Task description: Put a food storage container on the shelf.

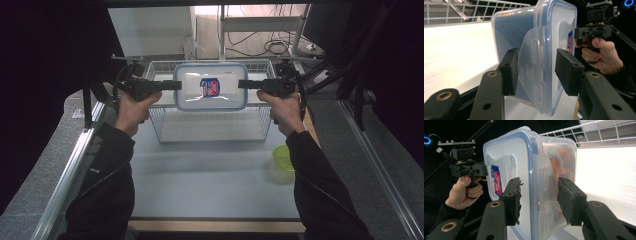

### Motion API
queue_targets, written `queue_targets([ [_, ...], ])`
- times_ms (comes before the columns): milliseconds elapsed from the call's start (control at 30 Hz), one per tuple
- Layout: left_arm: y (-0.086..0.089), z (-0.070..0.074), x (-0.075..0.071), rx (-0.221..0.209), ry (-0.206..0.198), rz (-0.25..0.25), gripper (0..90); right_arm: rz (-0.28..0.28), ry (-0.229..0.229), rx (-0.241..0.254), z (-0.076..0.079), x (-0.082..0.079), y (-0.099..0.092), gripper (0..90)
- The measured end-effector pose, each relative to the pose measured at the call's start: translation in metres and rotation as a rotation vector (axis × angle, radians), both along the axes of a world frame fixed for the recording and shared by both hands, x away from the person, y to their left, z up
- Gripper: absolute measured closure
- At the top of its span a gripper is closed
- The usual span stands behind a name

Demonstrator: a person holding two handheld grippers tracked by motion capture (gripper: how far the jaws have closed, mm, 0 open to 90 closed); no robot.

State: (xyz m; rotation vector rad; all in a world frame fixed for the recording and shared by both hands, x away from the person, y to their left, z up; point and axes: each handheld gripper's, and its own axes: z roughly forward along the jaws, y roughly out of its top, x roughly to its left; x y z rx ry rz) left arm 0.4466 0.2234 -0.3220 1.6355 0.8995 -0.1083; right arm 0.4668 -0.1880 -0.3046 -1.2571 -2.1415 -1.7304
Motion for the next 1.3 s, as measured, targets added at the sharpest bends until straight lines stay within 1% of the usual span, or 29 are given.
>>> queue_targets([
  [100,0.0,0.001,0.005,-0.002,0.002,0.006,54.3,-0.001,0.004,0.006,0.001,0.006,0.001,54.5],
  [167,0.0,0.0,0.008,-0.005,0.006,0.008,54.3,0.0,-0.002,0.002,0.002,0.012,0.001,54.4],
  [300,-0.001,-0.003,0.016,-0.013,0.015,0.015,54.2,-0.015,-0.001,-0.005,0.003,0.019,0.002,54.0],
  [367,-0.001,-0.003,0.017,-0.018,0.014,0.019,54.2,-0.017,-0.001,-0.004,0.003,0.02,0.002,54.0],
  [400,-0.001,-0.004,0.017,-0.017,0.004,0.022,54.2,-0.019,-0.002,-0.005,0.003,0.022,0.002,53.9],
  [467,-0.001,-0.004,0.018,-0.007,-0.023,0.026,54.0,-0.018,-0.001,-0.006,0.002,0.024,0.002,53.4],
  [500,-0.002,-0.004,0.017,0.004,-0.043,0.028,53.6,-0.02,-0.003,-0.006,0.001,0.025,0.002,53.1],
  [533,-0.004,-0.005,0.016,0.021,-0.067,0.032,51.7,-0.021,-0.017,-0.018,0.001,0.025,0.003,52.2],
  [567,-0.005,-0.004,0.015,0.038,-0.087,0.037,51.7,-0.021,-0.017,-0.018,0.001,0.025,0.003,52.2],
  [633,-0.008,-0.004,0.014,0.06,-0.107,0.046,49.8,-0.027,-0.036,-0.038,0.001,0.024,0.005,50.9],
  [700,-0.008,-0.004,0.014,0.064,-0.112,0.052,48.7,-0.034,-0.045,-0.049,0.002,0.024,0.006,50.7],
  [833,-0.01,-0.005,0.014,0.081,-0.125,0.061,47.1,-0.035,-0.051,-0.054,0.001,0.024,0.007,50.4],
  [967,-0.011,-0.005,0.015,0.085,-0.125,0.069,45.6,-0.036,-0.06,-0.063,0.002,0.024,0.008,50.1],
  [1067,-0.014,-0.004,0.015,0.105,-0.133,0.08,43.5,-0.036,-0.061,-0.068,0.002,0.024,0.007,49.8],
  [1200,-0.014,-0.005,0.016,0.106,-0.128,0.087,42.3,-0.037,-0.067,-0.066,0.0,0.024,0.007,49.4],
  [1267,-0.014,-0.007,0.016,0.143,-0.125,0.091,40.9,-0.038,-0.067,-0.071,0.0,0.024,0.007,47.9],
  [1300,-0.013,-0.008,0.015,0.161,-0.122,0.099,44.9,-0.037,-0.054,-0.08,-0.001,0.024,0.007,46.1],
])
